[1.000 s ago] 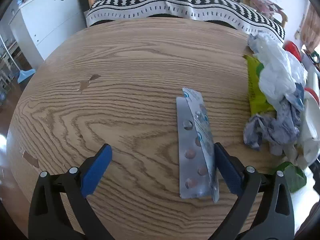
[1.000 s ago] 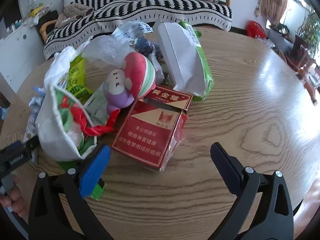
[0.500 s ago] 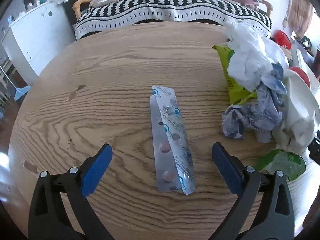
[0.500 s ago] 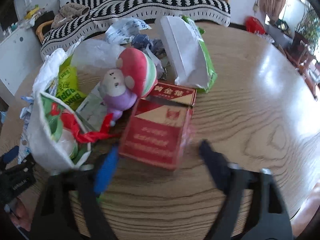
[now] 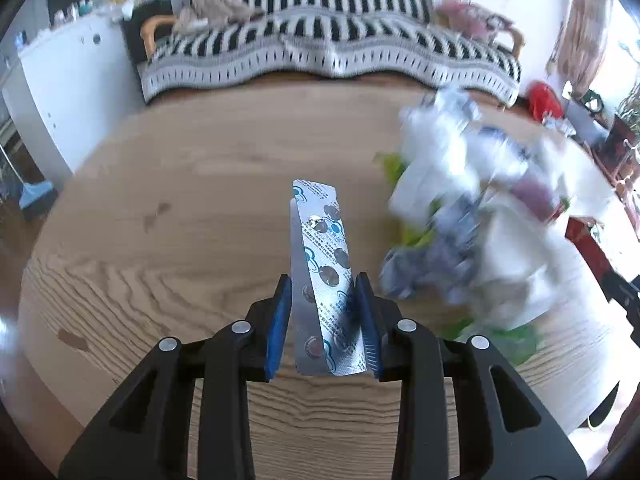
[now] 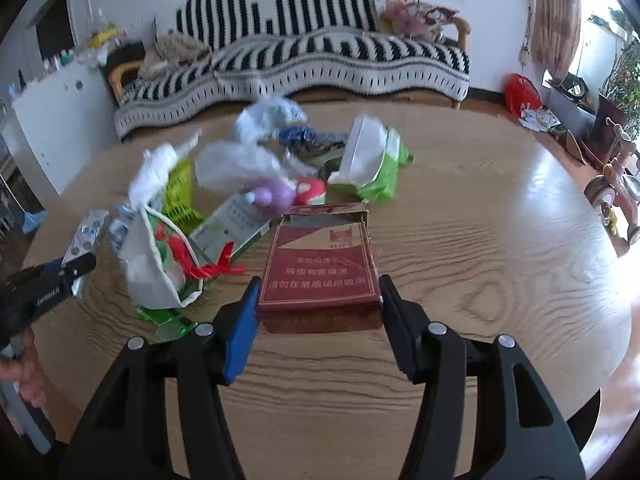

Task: Collect trash
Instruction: 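Carry the blister pack and cigarette box to the black bin and release both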

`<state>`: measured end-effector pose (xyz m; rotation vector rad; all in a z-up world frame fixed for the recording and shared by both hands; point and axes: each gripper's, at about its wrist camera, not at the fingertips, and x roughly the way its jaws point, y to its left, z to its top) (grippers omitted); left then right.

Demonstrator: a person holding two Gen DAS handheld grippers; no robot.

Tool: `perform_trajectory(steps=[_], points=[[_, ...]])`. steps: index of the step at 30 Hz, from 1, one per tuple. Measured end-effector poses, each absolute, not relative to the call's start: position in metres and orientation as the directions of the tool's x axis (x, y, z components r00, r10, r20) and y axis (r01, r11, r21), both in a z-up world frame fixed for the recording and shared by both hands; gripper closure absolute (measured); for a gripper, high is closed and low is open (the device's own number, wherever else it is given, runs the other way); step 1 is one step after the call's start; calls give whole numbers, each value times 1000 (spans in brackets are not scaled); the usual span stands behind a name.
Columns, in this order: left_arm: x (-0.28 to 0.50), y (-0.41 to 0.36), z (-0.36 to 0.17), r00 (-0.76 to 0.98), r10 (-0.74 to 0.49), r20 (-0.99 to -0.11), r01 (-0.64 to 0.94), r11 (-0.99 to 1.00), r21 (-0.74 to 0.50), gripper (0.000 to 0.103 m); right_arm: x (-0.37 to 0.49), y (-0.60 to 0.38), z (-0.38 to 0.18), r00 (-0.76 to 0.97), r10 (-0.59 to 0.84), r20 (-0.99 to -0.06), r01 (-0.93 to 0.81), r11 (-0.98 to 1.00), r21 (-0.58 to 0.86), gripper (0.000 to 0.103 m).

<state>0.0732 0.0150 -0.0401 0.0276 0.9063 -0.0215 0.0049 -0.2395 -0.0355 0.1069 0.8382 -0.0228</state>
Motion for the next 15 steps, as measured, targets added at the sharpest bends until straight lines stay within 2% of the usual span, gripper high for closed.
perform_trajectory(steps=[4,7,15], points=[[65,-12,-12,665,-58,-745,62,998,-22,71,-18,-277,-19,700,22,-714,105,985,134,47],[54,-60,1,683,-132,-718,149,988,-41,71,-44,-319,-6,728,-27,-685,174,974,146,47],[-11,-259,1,576,-456,-679,538,837,-106,71,-161,-482,3,706,-287,-647,493,856,157,47]])
